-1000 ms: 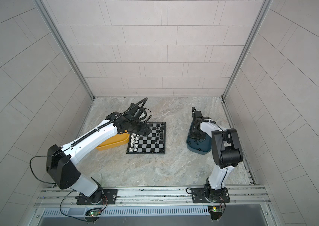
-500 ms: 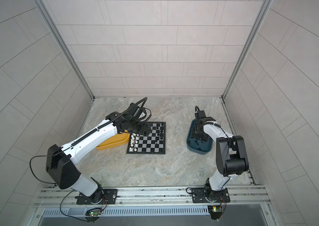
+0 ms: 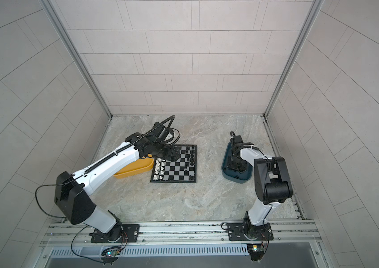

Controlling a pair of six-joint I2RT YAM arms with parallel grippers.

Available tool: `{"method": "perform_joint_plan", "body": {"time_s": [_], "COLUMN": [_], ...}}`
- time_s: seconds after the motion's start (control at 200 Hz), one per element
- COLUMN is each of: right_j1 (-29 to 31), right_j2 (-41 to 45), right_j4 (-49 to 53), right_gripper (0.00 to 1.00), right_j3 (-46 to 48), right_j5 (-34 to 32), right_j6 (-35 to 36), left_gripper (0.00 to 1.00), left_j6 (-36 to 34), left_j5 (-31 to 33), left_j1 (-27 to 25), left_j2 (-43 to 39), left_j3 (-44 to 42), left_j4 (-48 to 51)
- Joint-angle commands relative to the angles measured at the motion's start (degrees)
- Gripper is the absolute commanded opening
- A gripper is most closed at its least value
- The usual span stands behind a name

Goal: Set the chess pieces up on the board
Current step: 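Lift the black piece with the right gripper toward the raised left gripper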

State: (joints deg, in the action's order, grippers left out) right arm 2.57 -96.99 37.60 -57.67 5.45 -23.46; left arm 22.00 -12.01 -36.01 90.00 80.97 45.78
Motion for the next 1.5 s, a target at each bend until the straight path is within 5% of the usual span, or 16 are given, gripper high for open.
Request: {"method": "perform_joint_plan", "body": {"time_s": [0.0,0.65,0.896,1.136,1.306,1.491], "right_j1": [-0.44,-8.13,-12.51,-14.19,-13.76,-11.71], "right_j2": [-1.32,-2.73,4.03,14.30,21.55,29.92], "right_j4": [0.02,-8.24,-12.49,-18.70,-34.66,-45.84], "right_gripper": [0.36,0.12,0.09,0.08,0.07,0.07], "right_j3": [-0.68,-0.80,1.39,4.79,11.53,16.41], "right_j5": [-2.46,4.61,16.36,27.88,36.64,38.08], "right_j6": [-1.21,-10.22,-17.67,-30.20,-48.12,-62.62], "left_gripper": [0.85,0.85,0.97,0.89,0.84,0.79], "left_j6": [-0.73,-0.21,1.92,8.72,11.01,15.20], "left_j5": [-0.29,-2.48,-9.26,-18.30,-18.40,-18.53], "left_j1": [0.45,1.14,1.25,0.40,-3.92,-7.78], "left_j2": [-0.61,-0.52,1.20,2.91,4.83,9.14], "left_j3": [1.19,0.77,-0.57,-3.55,-5.17,-6.37], "left_j4": [0.54,-0.73,-7.27,-25.38,-39.66,-56.22]}}
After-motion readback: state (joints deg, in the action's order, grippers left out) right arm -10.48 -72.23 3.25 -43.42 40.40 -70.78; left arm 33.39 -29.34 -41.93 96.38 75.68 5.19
